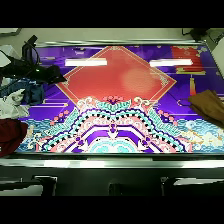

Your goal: Fold the clothes and pants, and hang the long-sleeved shirts on hangers.

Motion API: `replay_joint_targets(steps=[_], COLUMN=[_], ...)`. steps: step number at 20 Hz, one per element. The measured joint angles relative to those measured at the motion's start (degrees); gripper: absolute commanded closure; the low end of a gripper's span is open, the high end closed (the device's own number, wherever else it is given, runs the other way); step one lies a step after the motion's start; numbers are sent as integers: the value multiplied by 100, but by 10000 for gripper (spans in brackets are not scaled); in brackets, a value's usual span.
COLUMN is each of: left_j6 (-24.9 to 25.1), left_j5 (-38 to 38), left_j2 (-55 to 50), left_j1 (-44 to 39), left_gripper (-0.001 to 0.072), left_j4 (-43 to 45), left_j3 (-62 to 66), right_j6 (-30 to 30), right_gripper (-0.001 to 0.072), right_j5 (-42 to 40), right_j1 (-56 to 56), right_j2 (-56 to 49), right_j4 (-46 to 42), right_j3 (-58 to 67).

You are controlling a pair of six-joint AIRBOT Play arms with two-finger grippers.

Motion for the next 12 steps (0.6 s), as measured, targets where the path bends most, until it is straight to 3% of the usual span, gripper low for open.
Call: replay_joint_targets(steps=[9,12], left_j6=[-85,-79], left_j5=[13,13], left_j2=[-24,-24], left_j1=[-66,-92], left_gripper=[678,678], left_j4=[0,0], left_j3=[0,0], right_j6=[337,328], right_gripper=[671,671], right_j5=[-763,-1110], right_j1=[-205,-214], right_j2=[1565,1742], right_j4=[-1443,-1722], right_j3=[-3338,-3947])
